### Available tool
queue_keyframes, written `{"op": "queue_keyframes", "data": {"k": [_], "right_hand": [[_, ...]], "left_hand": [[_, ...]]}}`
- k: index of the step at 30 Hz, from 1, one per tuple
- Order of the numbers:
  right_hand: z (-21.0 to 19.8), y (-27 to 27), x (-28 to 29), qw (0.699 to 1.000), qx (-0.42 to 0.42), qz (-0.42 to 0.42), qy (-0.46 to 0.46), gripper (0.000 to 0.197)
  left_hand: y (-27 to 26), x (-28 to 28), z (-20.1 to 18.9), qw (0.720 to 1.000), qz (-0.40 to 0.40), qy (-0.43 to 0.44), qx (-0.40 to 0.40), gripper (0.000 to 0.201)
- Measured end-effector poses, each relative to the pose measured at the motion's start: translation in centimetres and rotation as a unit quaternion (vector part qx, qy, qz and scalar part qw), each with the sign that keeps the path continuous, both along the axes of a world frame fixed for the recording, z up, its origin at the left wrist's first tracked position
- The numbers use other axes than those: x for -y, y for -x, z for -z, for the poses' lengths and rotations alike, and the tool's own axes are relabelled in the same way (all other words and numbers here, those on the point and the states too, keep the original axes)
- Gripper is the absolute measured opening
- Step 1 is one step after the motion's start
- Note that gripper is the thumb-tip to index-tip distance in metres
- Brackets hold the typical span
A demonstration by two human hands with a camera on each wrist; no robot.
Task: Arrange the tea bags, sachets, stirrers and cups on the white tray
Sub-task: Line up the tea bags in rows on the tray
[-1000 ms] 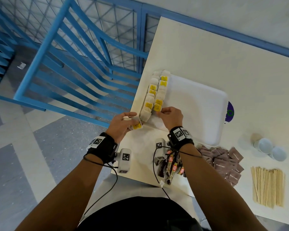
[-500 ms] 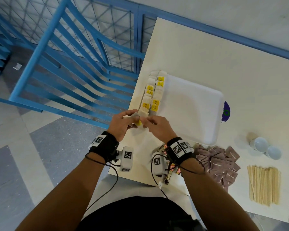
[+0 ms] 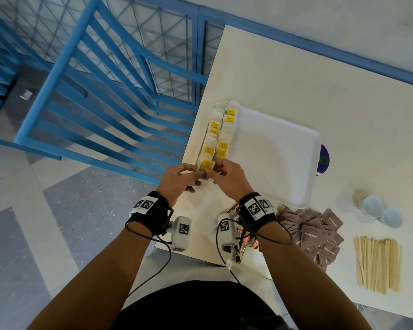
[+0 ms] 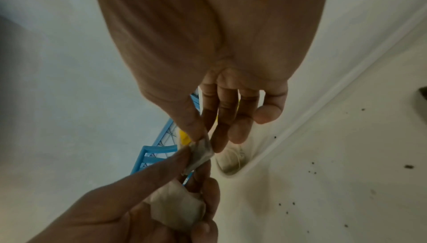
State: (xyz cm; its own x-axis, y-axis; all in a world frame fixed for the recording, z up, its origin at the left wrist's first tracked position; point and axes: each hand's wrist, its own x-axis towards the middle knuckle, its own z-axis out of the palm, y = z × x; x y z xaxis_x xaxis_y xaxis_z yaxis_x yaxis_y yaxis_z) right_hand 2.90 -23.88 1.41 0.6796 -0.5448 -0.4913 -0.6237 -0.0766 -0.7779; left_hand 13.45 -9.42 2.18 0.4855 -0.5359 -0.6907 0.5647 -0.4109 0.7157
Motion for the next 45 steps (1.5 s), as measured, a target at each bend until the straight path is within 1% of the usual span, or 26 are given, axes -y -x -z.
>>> {"op": "queue_keyframes", "data": {"k": [2, 5, 6, 8, 11, 15, 21, 28, 29, 32, 34, 36, 37, 39, 42, 43, 45], "right_hand": [[-0.3, 0.2, 0.4, 1.0, 0.005, 0.005, 0.008, 0.017], [0.0, 0.6, 2.0, 0.997, -0.011, 0.074, 0.034, 0.01], [0.3, 0.8, 2.5, 0.994, -0.02, 0.095, 0.048, 0.01], [0.7, 1.0, 3.2, 0.99, -0.043, 0.114, 0.072, 0.011], [0.7, 1.0, 3.1, 0.989, -0.069, 0.088, 0.095, 0.011], [0.8, 0.4, 2.4, 0.99, -0.079, 0.057, 0.107, 0.011], [1.2, -0.3, 2.1, 0.986, -0.086, 0.07, 0.124, 0.007], [1.4, -0.4, 2.2, 0.987, -0.083, 0.093, 0.105, 0.018], [1.4, -0.3, 2.1, 0.987, -0.08, 0.095, 0.104, 0.02], [1.2, 0.1, 2.2, 0.986, -0.071, 0.109, 0.104, 0.024], [0.8, 0.5, 2.1, 0.983, -0.061, 0.132, 0.115, 0.021], [0.3, 0.8, 1.9, 0.98, -0.046, 0.144, 0.128, 0.013], [-0.2, 0.8, 1.6, 0.982, -0.034, 0.137, 0.127, 0.01], [-0.9, 0.8, 0.9, 0.991, -0.014, 0.085, 0.103, 0.01], [-1.1, 0.7, -0.2, 0.999, -0.005, -0.01, 0.051, 0.021], [-1.0, 0.8, -0.4, 0.999, -0.002, -0.021, 0.041, 0.022], [-0.8, 0.9, -0.5, 1.0, 0.002, -0.007, 0.028, 0.014]], "left_hand": [[0.1, 0.1, -0.2, 1.0, 0.001, 0.003, -0.004, 0.03], [0.0, 0.0, -0.4, 0.999, -0.017, 0.013, -0.027, 0.034], [-0.1, -0.1, -0.4, 0.999, -0.024, 0.016, -0.034, 0.033], [-0.2, -0.2, -0.4, 0.998, -0.037, 0.018, -0.044, 0.023], [-0.4, -0.3, -0.5, 0.997, -0.055, 0.013, -0.054, 0.006], [-0.8, -0.1, -0.6, 0.995, -0.073, 0.007, -0.064, 0.015], [-0.7, -0.4, -0.5, 0.997, -0.064, 0.012, -0.04, 0.013], [-0.6, -0.3, -0.4, 0.997, -0.064, 0.003, -0.035, 0.01], [-0.6, -0.3, -0.3, 0.998, -0.06, 0.001, -0.033, 0.01], [-0.6, -0.5, 0.0, 1.0, -0.027, -0.01, -0.006, 0.019], [-0.6, -0.6, 0.0, 1.0, -0.003, -0.016, 0.024, 0.019], [-0.6, -0.5, 0.1, 0.999, 0.009, -0.014, 0.044, 0.018], [-0.6, -0.5, 0.0, 0.999, 0.011, -0.013, 0.047, 0.017], [-0.5, -0.3, 0.1, 0.999, 0.011, -0.009, 0.049, 0.018], [-0.2, 0.2, 0.0, 0.999, 0.017, 0.017, 0.042, 0.019], [-0.1, 0.4, 0.0, 0.999, 0.019, 0.025, 0.037, 0.019], [0.1, 0.8, 0.0, 0.999, 0.021, 0.032, 0.027, 0.02]]}}
